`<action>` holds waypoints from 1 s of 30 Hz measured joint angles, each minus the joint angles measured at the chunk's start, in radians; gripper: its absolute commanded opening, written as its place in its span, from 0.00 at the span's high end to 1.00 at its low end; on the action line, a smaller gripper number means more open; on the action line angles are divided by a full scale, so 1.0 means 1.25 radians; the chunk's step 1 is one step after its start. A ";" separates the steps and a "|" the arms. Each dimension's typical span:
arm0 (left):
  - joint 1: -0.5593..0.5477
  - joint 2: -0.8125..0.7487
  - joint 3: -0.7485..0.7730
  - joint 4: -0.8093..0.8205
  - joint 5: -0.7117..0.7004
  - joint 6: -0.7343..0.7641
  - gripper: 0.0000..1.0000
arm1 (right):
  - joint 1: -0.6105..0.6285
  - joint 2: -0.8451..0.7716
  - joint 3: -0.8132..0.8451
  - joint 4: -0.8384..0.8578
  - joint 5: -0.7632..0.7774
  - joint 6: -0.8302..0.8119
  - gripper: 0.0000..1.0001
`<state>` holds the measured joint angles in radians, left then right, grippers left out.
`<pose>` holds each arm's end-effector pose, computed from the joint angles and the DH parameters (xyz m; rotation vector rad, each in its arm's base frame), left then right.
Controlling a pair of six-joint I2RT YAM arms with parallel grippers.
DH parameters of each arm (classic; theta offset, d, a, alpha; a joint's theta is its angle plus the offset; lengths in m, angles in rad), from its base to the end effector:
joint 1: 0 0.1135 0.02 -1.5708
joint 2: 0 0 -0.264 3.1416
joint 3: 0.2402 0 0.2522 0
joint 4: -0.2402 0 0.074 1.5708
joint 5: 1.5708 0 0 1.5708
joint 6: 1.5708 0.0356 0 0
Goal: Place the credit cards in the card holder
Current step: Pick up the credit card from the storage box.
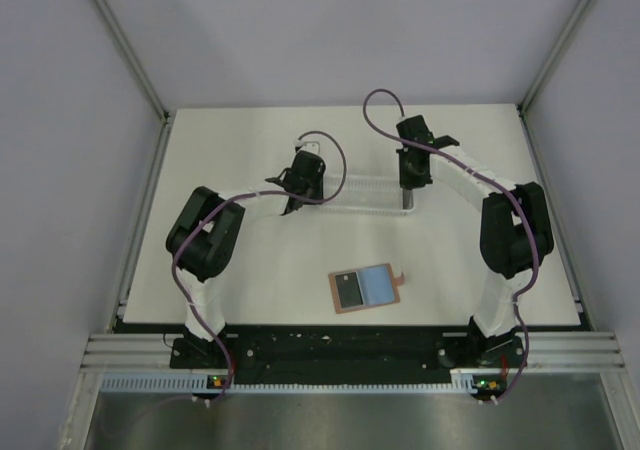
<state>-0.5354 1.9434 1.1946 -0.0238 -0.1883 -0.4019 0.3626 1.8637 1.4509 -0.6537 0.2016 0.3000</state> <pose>0.3598 -0.2057 0.1605 0.0631 2.3387 -0.2484 0.3740 0.1343 0.2276 -0.0136 2.6020 -0.0308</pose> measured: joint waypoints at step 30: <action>0.000 -0.004 -0.005 0.001 0.013 -0.004 0.62 | 0.000 -0.002 -0.004 0.001 0.048 -0.007 0.92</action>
<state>-0.5354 1.9385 1.1881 -0.0227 -0.1715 -0.4072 0.3626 1.8618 1.4460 -0.6521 0.2615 0.2916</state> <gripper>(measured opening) 0.380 0.098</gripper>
